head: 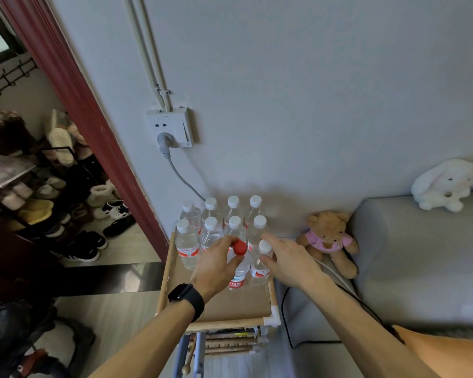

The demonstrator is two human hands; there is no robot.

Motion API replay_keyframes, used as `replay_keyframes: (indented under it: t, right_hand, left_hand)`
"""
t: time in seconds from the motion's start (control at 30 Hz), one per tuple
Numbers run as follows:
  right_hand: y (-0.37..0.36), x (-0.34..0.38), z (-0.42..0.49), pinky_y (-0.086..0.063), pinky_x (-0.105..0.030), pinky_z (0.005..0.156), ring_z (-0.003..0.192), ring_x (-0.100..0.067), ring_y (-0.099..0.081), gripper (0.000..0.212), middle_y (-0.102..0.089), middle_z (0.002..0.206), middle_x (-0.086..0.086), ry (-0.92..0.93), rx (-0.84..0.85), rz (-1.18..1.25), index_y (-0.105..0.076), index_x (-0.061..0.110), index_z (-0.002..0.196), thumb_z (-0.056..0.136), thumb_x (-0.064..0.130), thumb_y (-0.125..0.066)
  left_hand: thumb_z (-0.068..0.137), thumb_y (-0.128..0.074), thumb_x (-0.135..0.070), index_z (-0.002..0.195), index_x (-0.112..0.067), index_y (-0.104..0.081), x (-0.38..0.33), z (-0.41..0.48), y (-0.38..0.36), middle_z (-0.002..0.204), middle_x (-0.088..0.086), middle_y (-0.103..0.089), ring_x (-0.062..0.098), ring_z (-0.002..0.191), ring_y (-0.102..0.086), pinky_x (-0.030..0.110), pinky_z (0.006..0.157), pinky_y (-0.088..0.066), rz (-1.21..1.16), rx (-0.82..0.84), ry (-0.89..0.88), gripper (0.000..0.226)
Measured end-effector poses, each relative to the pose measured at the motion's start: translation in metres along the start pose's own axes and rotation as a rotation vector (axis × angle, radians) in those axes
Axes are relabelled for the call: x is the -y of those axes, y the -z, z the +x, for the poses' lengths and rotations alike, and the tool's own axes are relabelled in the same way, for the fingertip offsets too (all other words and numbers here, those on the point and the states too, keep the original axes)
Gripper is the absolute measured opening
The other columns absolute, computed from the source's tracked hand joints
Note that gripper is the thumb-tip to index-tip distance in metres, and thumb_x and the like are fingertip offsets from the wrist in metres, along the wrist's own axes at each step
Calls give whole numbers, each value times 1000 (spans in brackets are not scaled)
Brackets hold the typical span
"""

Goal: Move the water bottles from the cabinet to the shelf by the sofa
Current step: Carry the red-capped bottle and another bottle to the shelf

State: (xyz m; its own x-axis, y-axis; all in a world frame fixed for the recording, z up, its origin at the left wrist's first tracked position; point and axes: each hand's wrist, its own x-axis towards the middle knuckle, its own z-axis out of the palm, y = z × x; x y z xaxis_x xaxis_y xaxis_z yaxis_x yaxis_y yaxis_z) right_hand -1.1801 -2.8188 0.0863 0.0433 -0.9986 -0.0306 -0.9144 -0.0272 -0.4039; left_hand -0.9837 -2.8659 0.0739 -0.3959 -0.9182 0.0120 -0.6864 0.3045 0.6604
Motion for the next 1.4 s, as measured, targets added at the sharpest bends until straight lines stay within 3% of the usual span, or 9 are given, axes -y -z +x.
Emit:
replay_keyframes:
  t: [0.27, 0.47, 0.77, 1.03, 1.13, 1.4]
  right_hand:
    - [-9, 3, -1, -53, -42, 74, 93, -26, -64, 44, -67, 103, -1, -53, -51, 20, -40, 30, 133, 92, 41, -53]
    - [-12, 10, 2, -36, -35, 72, 103, -33, -58, 37, -64, 111, -11, -71, -37, 90, -46, 20, 130, 96, 31, -55]
    - [-10, 9, -1, -44, -37, 73, 93, -24, -59, 20, -63, 102, 0, -86, -35, 176, -49, 26, 110, 92, 32, -57]
    - [-12, 4, -3, -47, -39, 78, 98, -24, -60, 31, -63, 108, -1, -67, -42, 168, -45, 29, 124, 94, 35, -54]
    - [-17, 5, -3, -40, -34, 73, 96, -24, -59, 34, -61, 108, -1, -65, -72, 140, -42, 29, 128, 96, 35, -52]
    - [-20, 6, 0, -36, -30, 71, 89, -17, -54, 31, -61, 105, 1, -68, -109, 139, -45, 27, 124, 96, 37, -52]
  left_hand:
    - [95, -58, -41, 127, -31, -52, 8, -3, 5, 124, -5, -63, 12, 98, -64, 34, 85, -56, 16, 35, -42, 34]
    - [95, -61, -33, 124, -27, -56, 11, 5, 12, 119, -8, -64, 14, 101, -63, 26, 84, -48, -8, 43, -15, 30]
    - [94, -63, -31, 123, -27, -57, 8, 8, 12, 119, -8, -65, 11, 98, -63, 30, 88, -52, -3, 67, -28, 30]
    - [94, -63, -31, 123, -25, -55, 1, 5, 10, 122, -5, -64, 14, 98, -63, 30, 87, -52, 51, 54, -48, 31]
    - [94, -63, -29, 124, -24, -56, 1, 6, 11, 120, -4, -64, 14, 97, -63, 26, 84, -50, 54, 31, -44, 31]
    - [94, -64, -30, 125, -24, -55, 6, 9, 11, 121, -4, -63, 14, 101, -63, 31, 88, -52, 53, 33, -28, 33]
